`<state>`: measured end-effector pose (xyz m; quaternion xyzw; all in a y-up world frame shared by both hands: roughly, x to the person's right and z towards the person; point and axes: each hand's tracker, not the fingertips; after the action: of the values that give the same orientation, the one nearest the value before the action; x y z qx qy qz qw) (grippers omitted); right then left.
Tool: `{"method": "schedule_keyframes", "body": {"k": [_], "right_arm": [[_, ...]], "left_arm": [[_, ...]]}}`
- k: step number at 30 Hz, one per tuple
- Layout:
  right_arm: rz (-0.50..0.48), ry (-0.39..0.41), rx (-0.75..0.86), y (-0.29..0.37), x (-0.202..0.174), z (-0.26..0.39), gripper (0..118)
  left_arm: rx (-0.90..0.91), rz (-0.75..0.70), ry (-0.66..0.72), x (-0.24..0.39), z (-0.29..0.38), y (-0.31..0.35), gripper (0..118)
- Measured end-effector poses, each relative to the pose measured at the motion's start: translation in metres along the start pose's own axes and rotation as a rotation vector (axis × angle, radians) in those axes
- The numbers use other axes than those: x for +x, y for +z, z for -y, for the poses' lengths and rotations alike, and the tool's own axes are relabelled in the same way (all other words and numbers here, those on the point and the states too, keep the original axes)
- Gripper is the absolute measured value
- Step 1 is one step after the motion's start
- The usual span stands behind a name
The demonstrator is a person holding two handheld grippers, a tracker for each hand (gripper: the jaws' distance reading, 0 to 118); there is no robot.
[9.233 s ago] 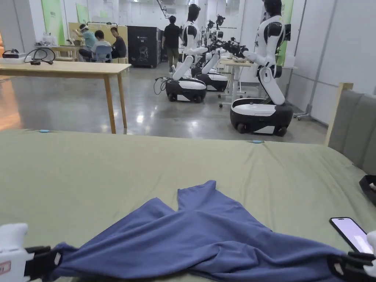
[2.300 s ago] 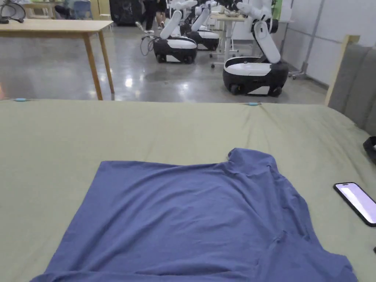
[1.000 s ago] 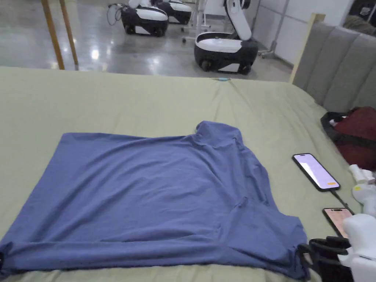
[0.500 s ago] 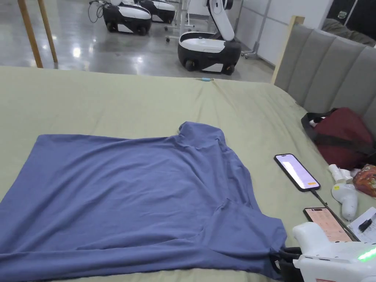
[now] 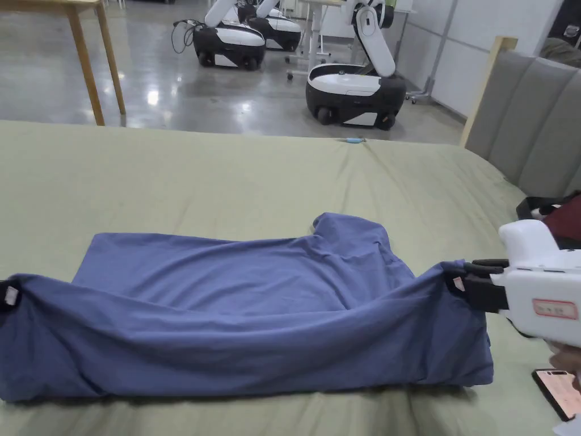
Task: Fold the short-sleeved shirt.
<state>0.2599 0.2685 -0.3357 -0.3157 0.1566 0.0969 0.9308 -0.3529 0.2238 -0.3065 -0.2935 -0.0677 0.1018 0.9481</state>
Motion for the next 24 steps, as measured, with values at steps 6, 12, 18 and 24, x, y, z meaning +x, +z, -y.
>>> {"method": "schedule_keyframes", "body": {"k": [6,12,18,24], "right_arm": [[0.052,-0.025,-0.156,-0.121,0.015,0.009,4],[0.041,-0.050,-0.244,-0.167,0.027,0.033,4],[0.084,-0.095,-0.070,-0.111,0.037,0.022,118],[0.038,-0.149,0.153,0.051,0.015,0.054,105]], "left_arm": [[-0.154,-0.050,-0.001,-0.011,0.013,-0.092,1],[-0.223,-0.077,-0.014,-0.008,0.034,-0.115,1],[-0.170,-0.023,-0.044,-0.014,0.019,-0.072,114],[-0.006,0.009,-0.063,-0.001,0.040,0.051,113]]}}
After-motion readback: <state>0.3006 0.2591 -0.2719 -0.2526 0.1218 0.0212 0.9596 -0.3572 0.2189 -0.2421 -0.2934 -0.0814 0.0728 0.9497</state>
